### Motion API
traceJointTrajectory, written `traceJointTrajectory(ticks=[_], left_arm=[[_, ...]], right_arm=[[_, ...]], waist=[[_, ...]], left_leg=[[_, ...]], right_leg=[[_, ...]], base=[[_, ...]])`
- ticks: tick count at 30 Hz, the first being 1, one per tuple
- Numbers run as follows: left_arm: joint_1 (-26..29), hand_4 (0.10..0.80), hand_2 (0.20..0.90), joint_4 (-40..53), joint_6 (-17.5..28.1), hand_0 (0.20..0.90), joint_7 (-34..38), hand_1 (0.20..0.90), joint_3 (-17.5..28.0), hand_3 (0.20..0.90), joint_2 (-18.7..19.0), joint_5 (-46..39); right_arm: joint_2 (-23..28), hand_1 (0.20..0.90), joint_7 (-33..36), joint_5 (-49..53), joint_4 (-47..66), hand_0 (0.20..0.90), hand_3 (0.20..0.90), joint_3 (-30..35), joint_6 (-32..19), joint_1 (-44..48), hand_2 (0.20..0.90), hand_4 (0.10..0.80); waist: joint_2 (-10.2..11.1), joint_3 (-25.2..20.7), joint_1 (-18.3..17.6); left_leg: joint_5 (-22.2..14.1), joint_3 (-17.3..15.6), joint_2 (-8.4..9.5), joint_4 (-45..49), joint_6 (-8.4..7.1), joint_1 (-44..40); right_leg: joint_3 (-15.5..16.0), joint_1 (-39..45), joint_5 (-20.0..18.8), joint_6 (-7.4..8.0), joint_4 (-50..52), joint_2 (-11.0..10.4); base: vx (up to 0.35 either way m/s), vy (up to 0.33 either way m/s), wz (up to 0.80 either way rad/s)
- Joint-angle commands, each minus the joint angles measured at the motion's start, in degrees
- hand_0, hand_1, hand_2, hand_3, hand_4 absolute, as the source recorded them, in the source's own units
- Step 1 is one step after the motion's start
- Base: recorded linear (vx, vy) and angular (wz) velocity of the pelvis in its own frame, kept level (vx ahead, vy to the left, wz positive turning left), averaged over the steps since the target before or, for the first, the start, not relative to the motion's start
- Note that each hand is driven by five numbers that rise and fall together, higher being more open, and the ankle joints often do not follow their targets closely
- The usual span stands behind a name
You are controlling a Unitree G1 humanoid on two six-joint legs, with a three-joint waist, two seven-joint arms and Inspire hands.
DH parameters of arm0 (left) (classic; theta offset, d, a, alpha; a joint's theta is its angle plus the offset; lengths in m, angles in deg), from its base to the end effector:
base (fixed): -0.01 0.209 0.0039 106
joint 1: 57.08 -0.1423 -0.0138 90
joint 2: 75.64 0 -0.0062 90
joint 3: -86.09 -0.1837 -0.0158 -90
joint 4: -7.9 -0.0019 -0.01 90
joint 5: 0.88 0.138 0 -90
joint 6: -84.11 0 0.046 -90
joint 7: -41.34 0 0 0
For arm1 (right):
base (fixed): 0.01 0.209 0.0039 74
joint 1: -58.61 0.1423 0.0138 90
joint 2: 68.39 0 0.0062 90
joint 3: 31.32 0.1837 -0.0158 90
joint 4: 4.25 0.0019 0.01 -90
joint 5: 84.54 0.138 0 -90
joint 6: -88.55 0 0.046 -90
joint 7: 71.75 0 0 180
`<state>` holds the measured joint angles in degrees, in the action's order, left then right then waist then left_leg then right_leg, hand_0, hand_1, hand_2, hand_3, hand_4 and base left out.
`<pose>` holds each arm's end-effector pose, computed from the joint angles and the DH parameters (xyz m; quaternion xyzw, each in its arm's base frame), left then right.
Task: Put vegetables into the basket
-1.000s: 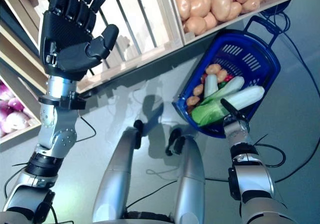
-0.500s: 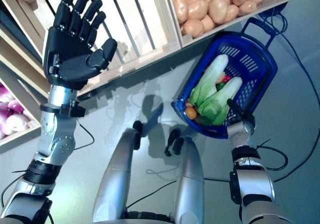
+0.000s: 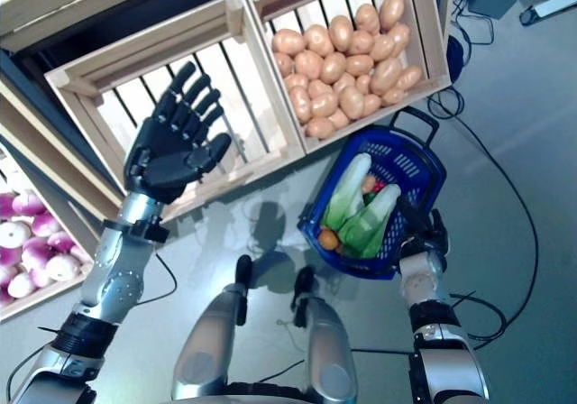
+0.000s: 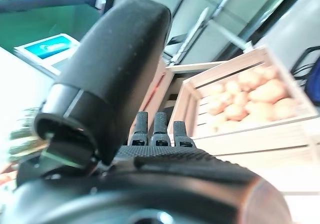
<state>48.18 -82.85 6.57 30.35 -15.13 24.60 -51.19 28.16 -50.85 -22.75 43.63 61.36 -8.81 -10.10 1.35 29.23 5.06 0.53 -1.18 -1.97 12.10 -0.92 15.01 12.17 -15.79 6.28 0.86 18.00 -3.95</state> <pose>0.2476 0.1875 0.1112 -0.1908 -0.1757 -0.2037 0.9440 0.2574 -0.2582 0.0266 0.3236 0.1094 -0.3379 0.8770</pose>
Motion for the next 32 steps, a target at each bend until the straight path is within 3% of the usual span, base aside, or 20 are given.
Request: traceJointTrajectory(ticks=[1,6,11,13,15,19,23,32], left_arm=[[-5.98,0.800,0.900,0.53,0.66,0.900,-4.09,0.900,-1.29,0.900,-0.60,4.72],[-12.48,0.800,0.900,-6.23,-1.66,0.900,-6.60,0.900,-1.31,0.900,-0.98,12.03],[-14.35,0.800,0.900,-17.84,-3.05,0.900,-6.96,0.900,-4.22,0.900,-0.90,18.94],[-13.94,0.800,0.900,-25.52,-0.94,0.900,-7.24,0.900,-6.98,0.900,-0.53,29.78],[-13.06,0.800,0.900,-29.76,-1.16,0.900,-6.34,0.900,-9.28,0.900,0.22,35.18],[-10.52,0.800,0.900,-39.39,-7.61,0.900,-3.67,0.900,-9.73,0.900,-0.68,34.37],[-10.79,0.800,0.900,-54.06,-7.23,0.900,-0.76,0.900,-6.51,0.900,-5.50,36.14],[-12.15,0.800,0.900,-67.33,-11.38,0.900,1.43,0.900,-6.93,0.900,-10.76,42.21]], right_arm=[[1.04,0.900,-2.96,-18.49,9.29,0.900,0.900,-4.14,-4.49,-9.60,0.900,0.800],[-0.36,0.900,-7.54,-39.38,12.27,0.900,0.900,-10.38,3.20,-19.79,0.900,0.800],[-0.40,0.900,-14.39,-44.96,6.07,0.900,0.900,-14.88,7.69,-22.14,0.900,0.800],[-1.36,0.900,-17.28,-49.36,0.85,0.900,0.900,-16.91,7.95,-22.13,0.900,0.800],[-1.66,0.900,-18.32,-48.77,-2.77,0.900,0.900,-18.56,10.66,-21.98,0.900,0.800],[-3.05,0.900,-20.70,-50.05,-15.30,0.900,0.900,-19.35,12.92,-21.26,0.900,0.800],[-5.70,0.900,-21.34,-47.67,-27.70,0.900,0.900,-15.74,12.95,-20.87,0.900,0.800],[-7.93,0.900,-20.75,-46.76,-29.11,0.900,0.900,-15.01,11.47,-19.08,0.900,0.800]], waist=[[0.34,-12.32,-1.65],[0.25,-17.60,-3.53],[-0.10,-20.28,-4.20],[-0.42,-21.01,-4.49],[-0.83,-21.45,-5.02],[-2.12,-22.13,-5.69],[-2.67,-22.77,-5.74],[-2.69,-24.43,-5.94]], left_leg=[[0.73,-1.77,1.73,-5.49,-0.54,-3.62],[1.14,-3.02,1.26,-10.69,-0.48,-9.73],[0.69,-3.79,0.98,-12.87,-0.56,-13.15],[0.73,-4.00,0.90,-14.27,-0.70,-14.67],[0.80,-4.47,0.76,-14.90,-0.80,-15.34],[0.57,-5.14,0.80,-16.10,-0.63,-17.09],[0.06,-5.70,0.75,-15.95,-0.48,-18.28],[-0.95,-5.19,0.66,-16.33,-0.29,-20.42]], right_leg=[[1.82,8.91,-5.09,0.45,-10.34,0.69],[0.37,13.52,-6.25,1.67,-14.73,0.53],[-0.20,16.26,-7.08,2.49,-17.64,0.18],[-0.45,17.34,-7.34,2.90,-18.88,0.06],[-0.95,17.69,-7.72,3.36,-19.59,-0.08],[-1.55,18.71,-8.08,3.88,-21.11,-0.48],[-1.61,19.83,-7.87,3.87,-21.29,-0.86],[-1.95,21.57,-6.83,3.65,-21.57,-0.76]], base=[[0.126,0.125,-0.09],[0.093,0.076,-0.10],[0.033,0.047,-0.09],[-0.003,0.033,-0.10],[-0.015,0.046,-0.16],[-0.003,0.061,-0.19],[0.045,0.037,-0.06],[0.063,0.010,0.00]])
